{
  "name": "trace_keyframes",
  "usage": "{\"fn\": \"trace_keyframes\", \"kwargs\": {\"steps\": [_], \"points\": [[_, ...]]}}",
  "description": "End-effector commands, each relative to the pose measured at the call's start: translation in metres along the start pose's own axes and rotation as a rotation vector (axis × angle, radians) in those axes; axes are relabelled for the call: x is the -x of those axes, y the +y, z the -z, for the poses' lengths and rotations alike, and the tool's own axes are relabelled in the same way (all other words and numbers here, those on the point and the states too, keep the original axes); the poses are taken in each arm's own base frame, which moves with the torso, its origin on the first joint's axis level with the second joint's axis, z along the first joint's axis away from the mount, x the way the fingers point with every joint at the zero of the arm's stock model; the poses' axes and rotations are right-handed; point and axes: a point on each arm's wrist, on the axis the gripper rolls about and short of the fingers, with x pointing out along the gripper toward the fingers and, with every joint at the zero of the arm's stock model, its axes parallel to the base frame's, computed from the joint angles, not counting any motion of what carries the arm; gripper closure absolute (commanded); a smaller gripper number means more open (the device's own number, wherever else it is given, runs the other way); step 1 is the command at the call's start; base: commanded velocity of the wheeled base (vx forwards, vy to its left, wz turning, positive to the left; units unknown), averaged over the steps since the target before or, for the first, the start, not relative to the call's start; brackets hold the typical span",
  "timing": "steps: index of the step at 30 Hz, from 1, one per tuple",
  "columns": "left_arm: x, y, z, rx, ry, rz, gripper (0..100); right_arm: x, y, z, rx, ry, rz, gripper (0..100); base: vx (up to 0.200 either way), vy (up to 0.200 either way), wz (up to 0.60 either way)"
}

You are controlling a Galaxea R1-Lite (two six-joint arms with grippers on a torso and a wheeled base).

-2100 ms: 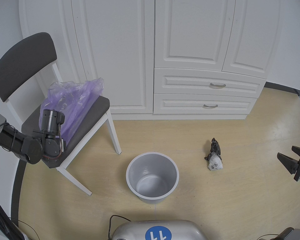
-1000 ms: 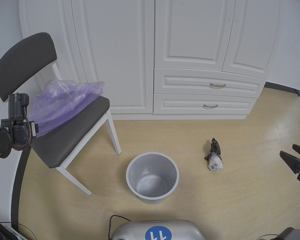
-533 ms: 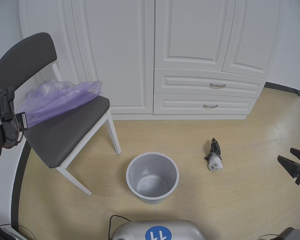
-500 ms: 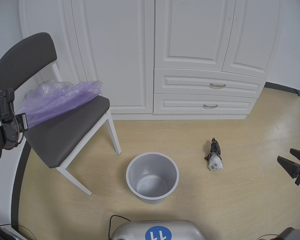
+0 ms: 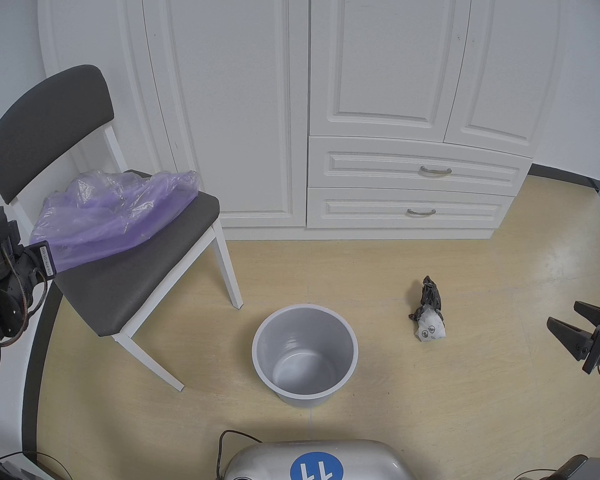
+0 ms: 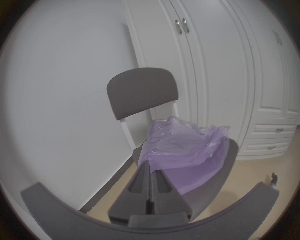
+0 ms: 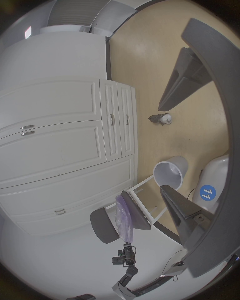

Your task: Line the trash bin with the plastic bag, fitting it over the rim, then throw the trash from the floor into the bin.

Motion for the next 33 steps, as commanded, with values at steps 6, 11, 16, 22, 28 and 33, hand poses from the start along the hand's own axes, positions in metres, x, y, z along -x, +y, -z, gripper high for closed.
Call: {"fn": "trace_keyframes", "kwargs": {"steps": [6, 11, 16, 22, 28, 33], "points": [[0.049, -0.019, -0.030, 0.078, -0.136, 0.267, 100, -0.007, -0.001, 0.002, 0.003, 0.022, 0.009, 0, 0.000, 0.000, 0.00], [0.071, -0.042, -0.039, 0.142, -0.155, 0.442, 100, -0.007, -0.001, 0.004, 0.004, 0.032, -0.002, 0, 0.000, 0.000, 0.00], [0.083, -0.048, -0.043, 0.236, -0.160, 0.518, 100, -0.008, 0.004, 0.000, 0.012, 0.023, -0.061, 0, 0.000, 0.000, 0.00], [0.107, -0.048, -0.048, 0.346, -0.157, 0.645, 100, -0.026, 0.023, -0.018, 0.027, -0.024, -0.247, 0, 0.000, 0.000, 0.00], [0.130, -0.037, -0.057, 0.386, -0.192, 0.792, 100, -0.058, 0.043, -0.023, 0.039, -0.060, -0.286, 0, 0.000, 0.000, 0.00], [0.141, -0.033, -0.056, 0.382, -0.197, 0.946, 100, -0.073, 0.056, -0.012, 0.004, -0.028, -0.293, 0, 0.000, 0.000, 0.00]]}}
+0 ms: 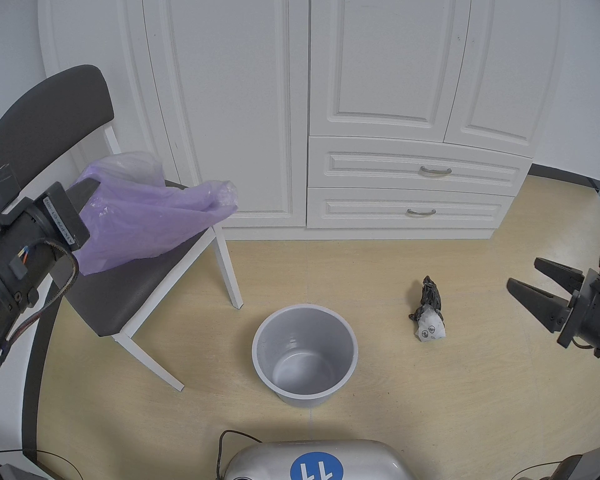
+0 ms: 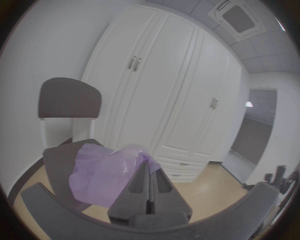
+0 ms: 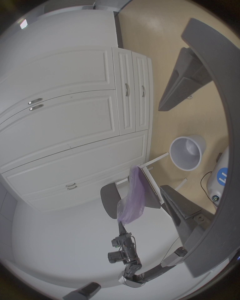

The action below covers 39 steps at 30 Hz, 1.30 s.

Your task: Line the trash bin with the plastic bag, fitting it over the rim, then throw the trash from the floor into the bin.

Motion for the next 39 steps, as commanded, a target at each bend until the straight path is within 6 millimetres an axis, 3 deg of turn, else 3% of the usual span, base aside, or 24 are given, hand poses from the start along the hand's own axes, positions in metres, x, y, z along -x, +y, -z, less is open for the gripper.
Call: {"fn": "trace_keyframes", "kwargs": {"steps": [1, 9, 18, 30, 35, 39], "points": [[0.023, -0.006, -0.009, 0.037, -0.014, 0.168, 100, -0.030, 0.010, 0.019, -0.033, 0.087, -0.031, 0, 0.000, 0.000, 0.00], [0.050, -0.003, -0.009, 0.053, 0.005, 0.380, 100, -0.060, 0.024, 0.023, -0.115, 0.134, -0.070, 0, 0.000, 0.000, 0.00], [0.053, -0.002, -0.008, 0.069, 0.018, 0.422, 100, -0.087, 0.028, 0.041, -0.124, 0.248, 0.059, 0, 0.000, 0.000, 0.00], [0.049, -0.005, -0.004, 0.096, 0.004, 0.448, 100, -0.101, 0.036, 0.066, -0.091, 0.420, 0.052, 0, 0.000, 0.000, 0.00], [0.048, -0.006, -0.005, 0.127, 0.003, 0.476, 100, -0.099, 0.051, 0.085, -0.058, 0.506, -0.012, 0, 0.000, 0.000, 0.00], [0.048, -0.007, -0.006, 0.137, -0.015, 0.481, 100, -0.097, 0.058, 0.089, -0.048, 0.521, -0.045, 0, 0.000, 0.000, 0.00]]}}
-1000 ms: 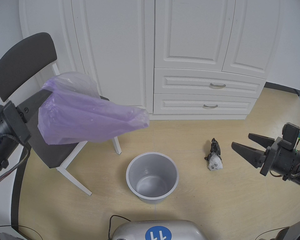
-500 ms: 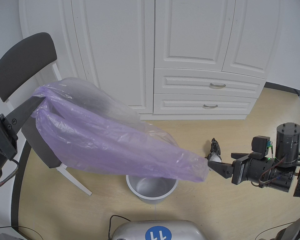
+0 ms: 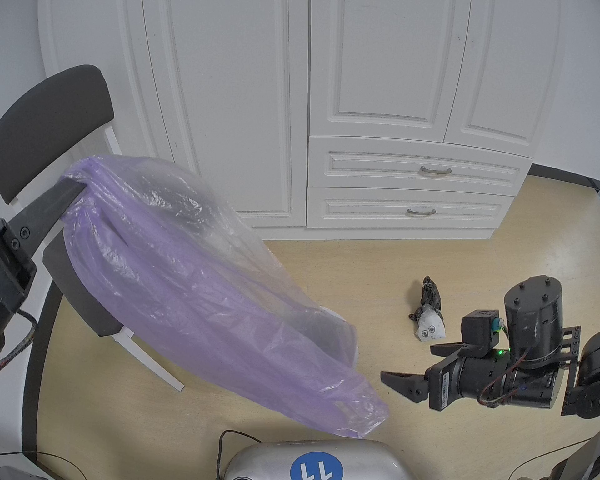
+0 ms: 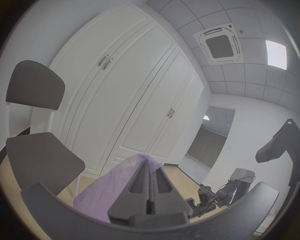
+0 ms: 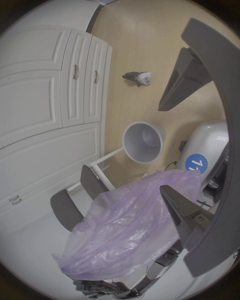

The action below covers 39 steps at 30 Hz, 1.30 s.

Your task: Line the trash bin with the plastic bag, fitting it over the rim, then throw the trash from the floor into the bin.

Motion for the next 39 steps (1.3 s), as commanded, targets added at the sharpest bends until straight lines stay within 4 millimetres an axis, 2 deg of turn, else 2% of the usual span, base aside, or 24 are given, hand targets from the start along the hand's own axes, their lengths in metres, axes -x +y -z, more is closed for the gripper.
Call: {"fn": "trace_keyframes", "kwargs": {"steps": [1, 4, 5, 9, 13, 16, 24, 25, 27, 39], "points": [[-0.004, 0.000, 0.002, 0.005, 0.002, 0.000, 100, -0.002, 0.011, 0.011, 0.033, 0.043, -0.043, 0, 0.000, 0.000, 0.00], [-0.005, 0.000, 0.001, 0.007, -0.009, 0.000, 100, -0.001, 0.013, 0.013, 0.042, 0.050, -0.053, 0, 0.000, 0.000, 0.00], [-0.004, 0.000, 0.001, 0.007, -0.011, 0.001, 100, -0.003, 0.022, 0.020, 0.065, 0.073, -0.088, 0, 0.000, 0.000, 0.00], [-0.003, 0.000, -0.002, 0.003, -0.029, -0.001, 100, -0.022, 0.029, 0.026, 0.035, 0.111, -0.090, 0, 0.000, 0.000, 0.00], [-0.001, 0.000, -0.005, 0.001, -0.046, -0.002, 100, -0.054, 0.034, 0.031, -0.003, 0.087, -0.087, 0, 0.000, 0.000, 0.00], [-0.002, 0.000, -0.005, 0.002, -0.046, -0.004, 100, -0.067, 0.035, 0.037, -0.018, 0.071, -0.086, 0, 0.000, 0.000, 0.00], [-0.002, 0.001, -0.007, 0.000, -0.057, -0.015, 100, -0.079, 0.038, 0.041, -0.044, 0.068, -0.089, 0, 0.000, 0.000, 0.00], [-0.001, 0.001, -0.008, -0.001, -0.063, -0.014, 100, -0.087, 0.040, 0.035, -0.099, 0.010, -0.082, 0, 0.000, 0.000, 0.00], [0.000, 0.000, -0.011, 0.000, -0.073, -0.011, 100, -0.089, 0.041, 0.029, -0.146, -0.059, -0.084, 0, 0.000, 0.000, 0.00], [0.001, -0.002, -0.016, 0.003, -0.124, 0.010, 100, -0.109, 0.044, 0.035, -0.181, -0.111, -0.108, 0, 0.000, 0.000, 0.00]]}}
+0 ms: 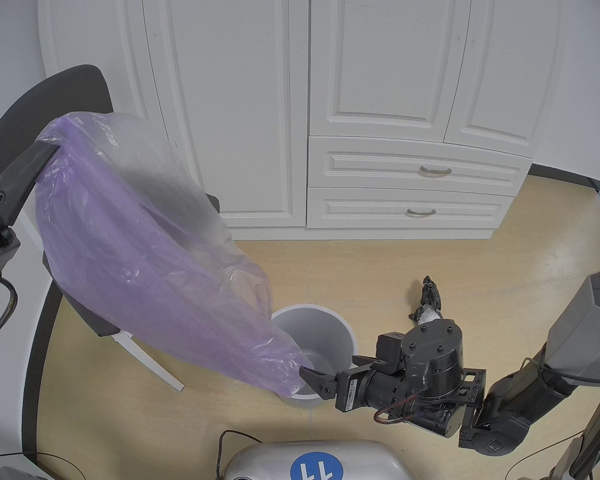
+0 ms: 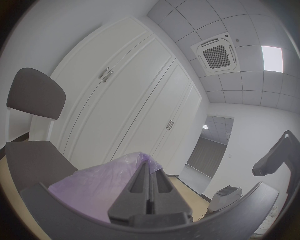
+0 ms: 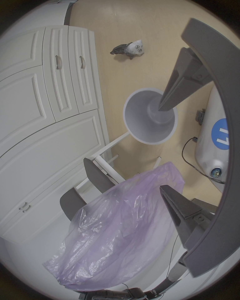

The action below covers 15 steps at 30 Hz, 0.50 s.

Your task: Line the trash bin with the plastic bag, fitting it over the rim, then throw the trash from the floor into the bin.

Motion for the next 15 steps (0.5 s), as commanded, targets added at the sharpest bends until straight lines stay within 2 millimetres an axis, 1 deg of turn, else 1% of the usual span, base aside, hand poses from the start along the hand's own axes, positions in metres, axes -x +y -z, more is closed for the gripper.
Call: {"fn": "trace_keyframes", "kwargs": {"steps": [1, 7, 9, 12, 15], "points": [[0.000, 0.000, 0.000, 0.000, 0.000, 0.002, 100, -0.012, -0.002, 0.010, -0.015, 0.002, 0.000, 0, 0.000, 0.000, 0.00], [0.000, 0.000, 0.001, 0.002, 0.001, 0.002, 100, -0.021, 0.003, 0.009, -0.081, -0.092, -0.058, 0, 0.000, 0.000, 0.00], [0.000, 0.000, 0.000, 0.002, 0.000, 0.003, 100, -0.022, 0.005, 0.013, -0.083, -0.098, -0.073, 0, 0.000, 0.000, 0.00], [-0.001, -0.001, 0.000, 0.008, -0.010, 0.016, 100, -0.026, 0.016, 0.022, -0.096, -0.112, -0.103, 0, 0.000, 0.000, 0.00], [-0.002, -0.002, -0.002, 0.012, -0.040, 0.026, 100, -0.032, 0.019, 0.027, -0.131, -0.159, -0.112, 0, 0.000, 0.000, 0.00]]}}
